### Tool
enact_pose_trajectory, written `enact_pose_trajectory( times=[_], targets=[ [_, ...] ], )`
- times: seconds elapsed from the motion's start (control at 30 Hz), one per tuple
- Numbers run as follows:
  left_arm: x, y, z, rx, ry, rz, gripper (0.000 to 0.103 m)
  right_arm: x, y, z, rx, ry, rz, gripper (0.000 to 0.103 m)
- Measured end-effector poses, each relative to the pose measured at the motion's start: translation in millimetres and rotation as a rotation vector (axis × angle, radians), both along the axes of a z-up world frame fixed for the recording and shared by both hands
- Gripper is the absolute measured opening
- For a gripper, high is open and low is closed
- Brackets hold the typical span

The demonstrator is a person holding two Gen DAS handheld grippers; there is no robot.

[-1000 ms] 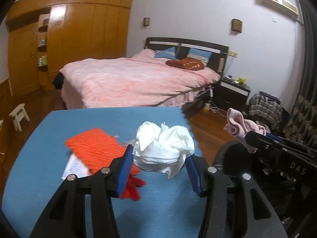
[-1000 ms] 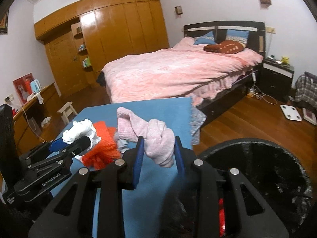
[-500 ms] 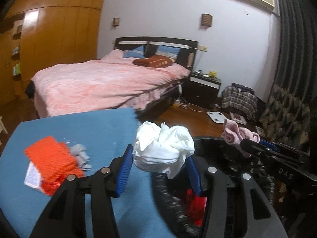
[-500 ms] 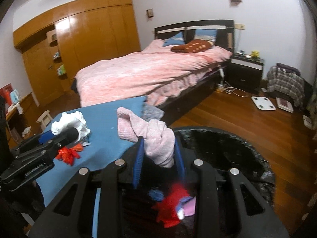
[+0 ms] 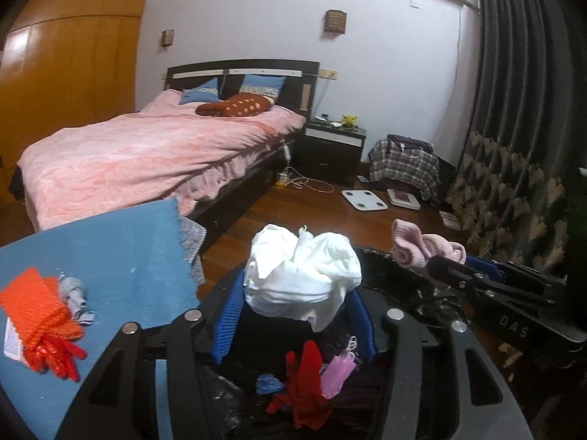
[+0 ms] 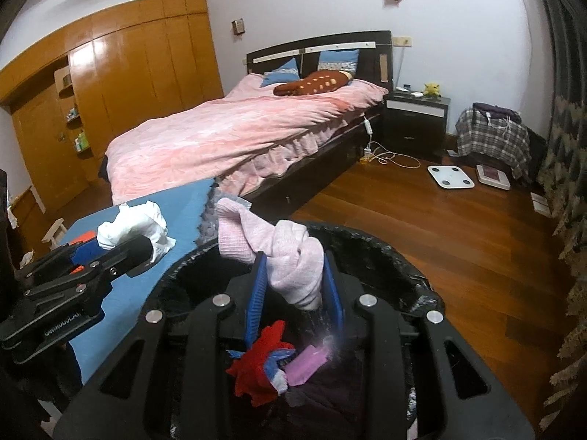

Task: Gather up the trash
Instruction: 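Carry the cloth and sock over the black bin and open both tools, then move both open tools back over the items on the table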

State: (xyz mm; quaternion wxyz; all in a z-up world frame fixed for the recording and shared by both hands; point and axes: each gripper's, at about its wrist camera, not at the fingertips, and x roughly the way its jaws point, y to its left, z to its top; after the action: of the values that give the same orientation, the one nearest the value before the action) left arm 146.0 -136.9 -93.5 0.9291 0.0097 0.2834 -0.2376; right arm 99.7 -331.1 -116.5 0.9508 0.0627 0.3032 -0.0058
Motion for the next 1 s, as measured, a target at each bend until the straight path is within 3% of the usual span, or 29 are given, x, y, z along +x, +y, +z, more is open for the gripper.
enact_pose_trajectory(
  times=[0.13,0.2,0.33,0.53,1.0],
  targets=[
    [-2.4,1.5,0.8,-0.010,0.002,-0.011,0.076,-2.4,-4.2,-1.7,-0.006,-0.004,-0.027,0.054],
    [-2.6,5.4,1.3,-0.010,0.002,-0.006,0.078,-2.8,-7.6,-2.0,-0.008,-0.009,-0.041,0.063],
    [-2.9,22.6,2.5,0.002,-0.006,0.031,0.085,-5.5,-8.3,-1.4,-0.016,-0.026,-0.067,0.092],
    [-1.3,66.7,3.8,0.028,-0.011,0.133,0.096,-0.1,5.3,-3.0,0.018,-0.003,-0.046,0.097],
    [-10.6,160.5,-2.2,0.062,-0.006,0.350,0.097,24.0,79.6,-4.4,0.021,0.021,0.086,0.097]
  ],
)
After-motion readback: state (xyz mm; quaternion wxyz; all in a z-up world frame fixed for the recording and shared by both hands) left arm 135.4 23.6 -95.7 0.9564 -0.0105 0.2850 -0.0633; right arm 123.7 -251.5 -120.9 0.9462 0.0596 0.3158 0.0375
